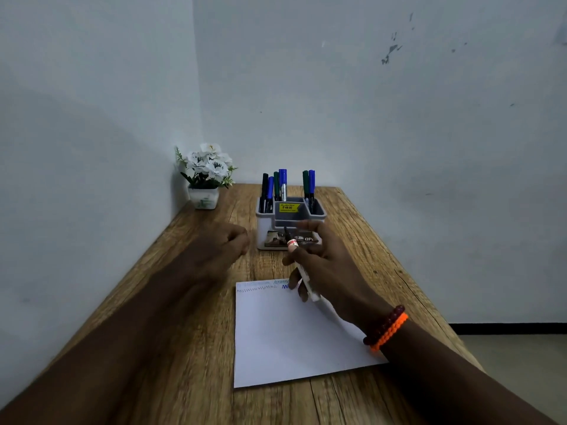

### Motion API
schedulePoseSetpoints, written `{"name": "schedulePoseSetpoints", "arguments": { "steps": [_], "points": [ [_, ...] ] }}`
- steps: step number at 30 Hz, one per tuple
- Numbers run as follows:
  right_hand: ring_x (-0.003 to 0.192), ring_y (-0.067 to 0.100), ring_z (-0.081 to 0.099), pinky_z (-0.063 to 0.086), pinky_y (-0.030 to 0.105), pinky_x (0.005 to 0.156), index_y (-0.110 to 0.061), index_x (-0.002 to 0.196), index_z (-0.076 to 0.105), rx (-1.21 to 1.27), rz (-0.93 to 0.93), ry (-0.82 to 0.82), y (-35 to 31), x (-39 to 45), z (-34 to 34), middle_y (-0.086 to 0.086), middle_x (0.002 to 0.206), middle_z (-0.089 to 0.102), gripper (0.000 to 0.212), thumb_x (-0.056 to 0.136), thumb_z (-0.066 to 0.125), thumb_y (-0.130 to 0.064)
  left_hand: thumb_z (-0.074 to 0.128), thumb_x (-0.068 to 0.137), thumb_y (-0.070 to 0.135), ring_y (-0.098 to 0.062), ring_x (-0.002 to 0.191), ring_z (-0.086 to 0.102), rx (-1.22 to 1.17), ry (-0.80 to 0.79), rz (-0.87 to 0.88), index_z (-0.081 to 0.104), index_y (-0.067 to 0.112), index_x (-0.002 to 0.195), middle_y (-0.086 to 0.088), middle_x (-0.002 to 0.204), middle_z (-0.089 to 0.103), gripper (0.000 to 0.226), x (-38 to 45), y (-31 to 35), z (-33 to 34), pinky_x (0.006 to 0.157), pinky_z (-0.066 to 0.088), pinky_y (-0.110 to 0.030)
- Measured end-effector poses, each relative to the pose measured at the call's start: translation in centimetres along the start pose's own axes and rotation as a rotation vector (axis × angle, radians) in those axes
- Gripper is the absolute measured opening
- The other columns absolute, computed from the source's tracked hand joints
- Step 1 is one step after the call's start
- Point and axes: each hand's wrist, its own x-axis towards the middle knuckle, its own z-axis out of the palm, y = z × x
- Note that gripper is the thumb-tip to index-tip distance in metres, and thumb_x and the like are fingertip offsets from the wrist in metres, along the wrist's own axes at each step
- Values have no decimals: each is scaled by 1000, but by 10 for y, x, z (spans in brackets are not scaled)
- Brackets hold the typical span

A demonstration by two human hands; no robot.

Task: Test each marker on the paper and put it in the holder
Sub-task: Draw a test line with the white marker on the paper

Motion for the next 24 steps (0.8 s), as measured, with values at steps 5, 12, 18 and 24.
{"name": "schedulePoseSetpoints", "arguments": {
  "steps": [5, 12, 18, 24],
  "points": [
    [82, 38, 74, 64, 43, 58, -7, 126, 66, 286, 29, -102, -6, 6, -5, 29, 105, 70, 34, 109, 38, 0, 71, 90, 24, -10, 82, 61, 280, -208, 45, 75, 18, 86, 2, 92, 68, 7, -1, 2, -14, 72, 50, -31],
    [73, 32, 72, 60, 36, 58, -1, 121, 66, 277, -64, -96, -1, 12, -2, 14, 87, 75, 28, 94, 71, -3, 82, 81, 39, -5, 68, 54, 281, -283, 95, 75, 23, 85, 3, 83, 66, 18, 3, -6, -24, 59, 42, -20],
    [43, 16, 42, 34, 22, 40, 0, 97, 64, 125, -88, 66, -4, 17, 17, 8, 59, 50, 25, 104, 62, -24, 82, 81, 44, -10, 75, 60, 286, -322, 91, 74, 27, 86, 5, 84, 67, 19, 3, -7, -25, 65, 47, -29],
    [48, 21, 57, 45, 25, 44, -2, 90, 70, -4, -89, -50, 11, 3, 31, 12, 64, 66, 14, 98, 69, -13, 84, 79, 41, -6, 74, 57, 308, -352, 44, 75, 25, 90, 8, 82, 65, 22, 0, -5, -19, 62, 41, -22]
  ]
}}
